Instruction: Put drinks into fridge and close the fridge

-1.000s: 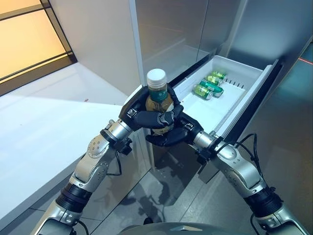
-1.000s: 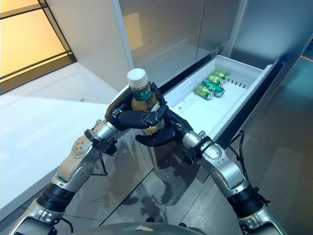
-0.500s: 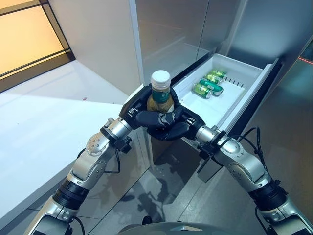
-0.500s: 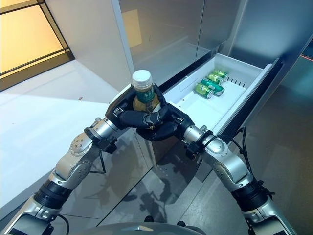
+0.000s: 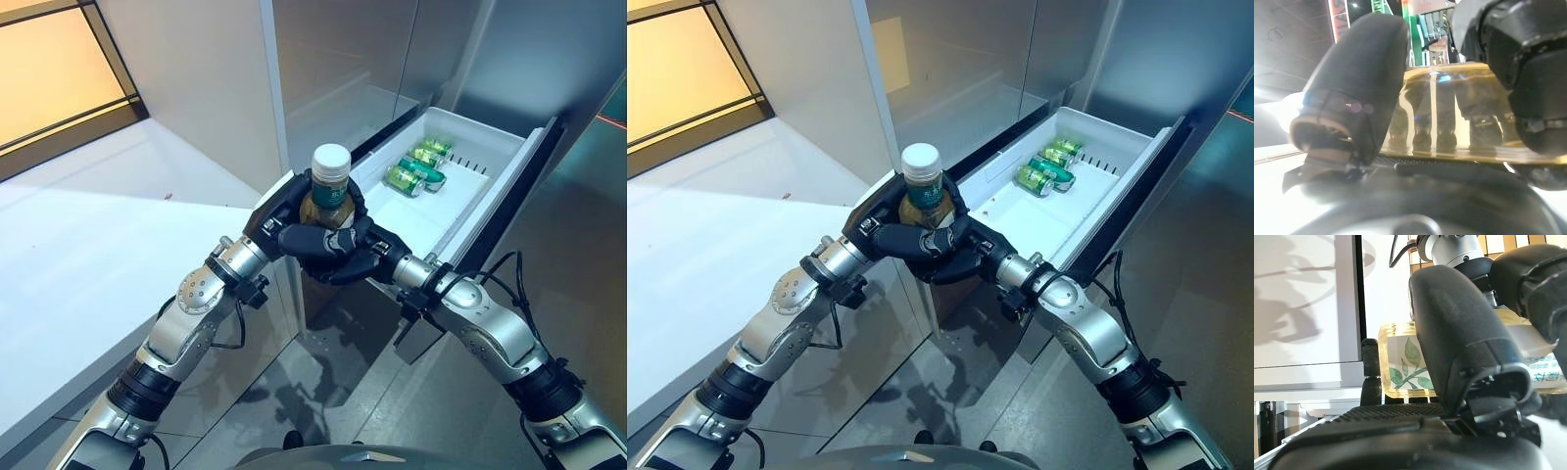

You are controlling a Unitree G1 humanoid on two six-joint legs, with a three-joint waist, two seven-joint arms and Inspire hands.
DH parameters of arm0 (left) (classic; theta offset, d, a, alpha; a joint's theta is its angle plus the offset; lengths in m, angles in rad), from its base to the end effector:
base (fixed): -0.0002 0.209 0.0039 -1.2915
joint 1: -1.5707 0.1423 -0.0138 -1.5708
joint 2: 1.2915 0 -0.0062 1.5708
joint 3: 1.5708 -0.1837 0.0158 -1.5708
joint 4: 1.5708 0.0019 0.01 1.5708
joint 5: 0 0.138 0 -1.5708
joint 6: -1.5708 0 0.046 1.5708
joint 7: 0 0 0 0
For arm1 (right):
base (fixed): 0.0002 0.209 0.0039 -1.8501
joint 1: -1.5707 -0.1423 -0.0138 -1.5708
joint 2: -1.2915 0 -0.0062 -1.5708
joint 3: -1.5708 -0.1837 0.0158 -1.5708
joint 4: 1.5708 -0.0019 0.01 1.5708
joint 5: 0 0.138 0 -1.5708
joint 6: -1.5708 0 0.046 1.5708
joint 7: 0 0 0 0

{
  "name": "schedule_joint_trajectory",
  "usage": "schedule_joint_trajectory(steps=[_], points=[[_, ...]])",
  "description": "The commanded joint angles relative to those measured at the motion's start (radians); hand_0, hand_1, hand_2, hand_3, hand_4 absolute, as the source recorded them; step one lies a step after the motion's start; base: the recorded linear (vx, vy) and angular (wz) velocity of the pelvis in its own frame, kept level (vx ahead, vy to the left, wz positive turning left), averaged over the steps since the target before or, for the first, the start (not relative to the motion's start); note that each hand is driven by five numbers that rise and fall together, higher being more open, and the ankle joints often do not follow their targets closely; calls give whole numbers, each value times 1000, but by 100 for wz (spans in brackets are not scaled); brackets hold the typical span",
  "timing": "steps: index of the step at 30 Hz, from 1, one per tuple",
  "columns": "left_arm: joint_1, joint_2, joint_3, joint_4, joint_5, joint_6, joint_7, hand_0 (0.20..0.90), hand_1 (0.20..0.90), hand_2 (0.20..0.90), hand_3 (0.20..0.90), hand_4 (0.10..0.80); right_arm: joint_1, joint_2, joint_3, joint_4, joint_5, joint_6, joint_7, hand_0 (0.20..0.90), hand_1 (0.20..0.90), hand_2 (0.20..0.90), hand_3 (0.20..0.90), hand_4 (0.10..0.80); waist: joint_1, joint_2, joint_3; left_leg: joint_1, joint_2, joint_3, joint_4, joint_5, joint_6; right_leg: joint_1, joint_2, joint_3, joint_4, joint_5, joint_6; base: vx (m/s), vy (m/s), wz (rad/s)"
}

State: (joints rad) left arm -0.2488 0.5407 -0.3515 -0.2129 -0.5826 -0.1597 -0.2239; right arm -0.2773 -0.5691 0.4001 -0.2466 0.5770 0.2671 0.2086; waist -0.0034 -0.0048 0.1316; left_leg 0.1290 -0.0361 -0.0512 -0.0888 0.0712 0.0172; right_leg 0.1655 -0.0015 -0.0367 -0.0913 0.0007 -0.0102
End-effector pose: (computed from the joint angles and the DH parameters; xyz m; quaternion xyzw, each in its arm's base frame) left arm 0.2265 0.1553 0.1279 -0.0123 -0.1904 -0.3425 0.9199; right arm 0.2285 -0.1473 0.1150 -0.0380 0.0098 0.3657 0.9299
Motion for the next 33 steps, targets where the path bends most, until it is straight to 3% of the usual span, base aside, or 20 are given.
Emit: schedule_joint_trajectory(steps=[1,8,14,15,20,25,32,33], points=[[-151,-46,27,-120,19,-232,57,900,900,900,900,800,-117,79,-87,-102,-53,-167,-102,300,300,300,200,100,0,-30,-101,10,-9,12,1,-65,10,-23,-21,15,21,31,52,0,0,0],[-131,-72,89,-136,-9,-233,159,900,900,900,900,800,-204,30,-194,-83,-410,-272,-284,300,300,300,200,100,13,-29,-98,10,-8,4,1,-68,9,-24,-19,14,23,29,50,0,0,0],[-108,-79,146,-131,-49,-251,192,900,900,900,900,800,-221,-6,-248,-59,-435,-287,-325,300,300,300,200,100,19,-31,-96,10,-9,-3,1,-68,8,-26,-18,13,27,26,47,0,0,0],[-100,-88,185,-131,-89,-248,193,900,900,900,900,800,-224,-22,-284,-32,-467,-304,-367,300,300,300,200,100,24,-32,-96,9,-10,-12,1,-66,5,-25,-18,8,28,25,45,0,0,0],[-101,-86,199,-119,-116,-222,196,900,900,900,900,800,-254,-50,-305,25,-498,-324,-420,300,300,300,200,100,29,-32,-96,10,-10,-19,1,-65,2,-21,-20,-3,26,24,44,-1,-2,1],[-86,-86,190,-84,-162,-127,135,900,900,900,900,800,-311,-77,-308,140,-519,-311,-486,300,300,300,200,100,45,-34,-94,13,-10,-31,1,-66,-1,-12,-23,-20,22,22,43,9,-8,10],[26,-71,146,-30,-394,149,-156,900,900,900,900,800,-396,-190,-306,409,-457,-282,-566,300,300,300,200,100,93,-33,-87,15,-9,-53,1,-66,-7,2,-29,-64,15,22,42,32,-9,14],[53,-63,128,-18,-450,232,-196,900,900,900,900,800,-432,-220,-298,490,-409,-279,-577,300,300,300,200,100,105,-32,-84,15,-10,-58,1,-65,-9,4,-30,-73,14,22,41,32,4,17]])
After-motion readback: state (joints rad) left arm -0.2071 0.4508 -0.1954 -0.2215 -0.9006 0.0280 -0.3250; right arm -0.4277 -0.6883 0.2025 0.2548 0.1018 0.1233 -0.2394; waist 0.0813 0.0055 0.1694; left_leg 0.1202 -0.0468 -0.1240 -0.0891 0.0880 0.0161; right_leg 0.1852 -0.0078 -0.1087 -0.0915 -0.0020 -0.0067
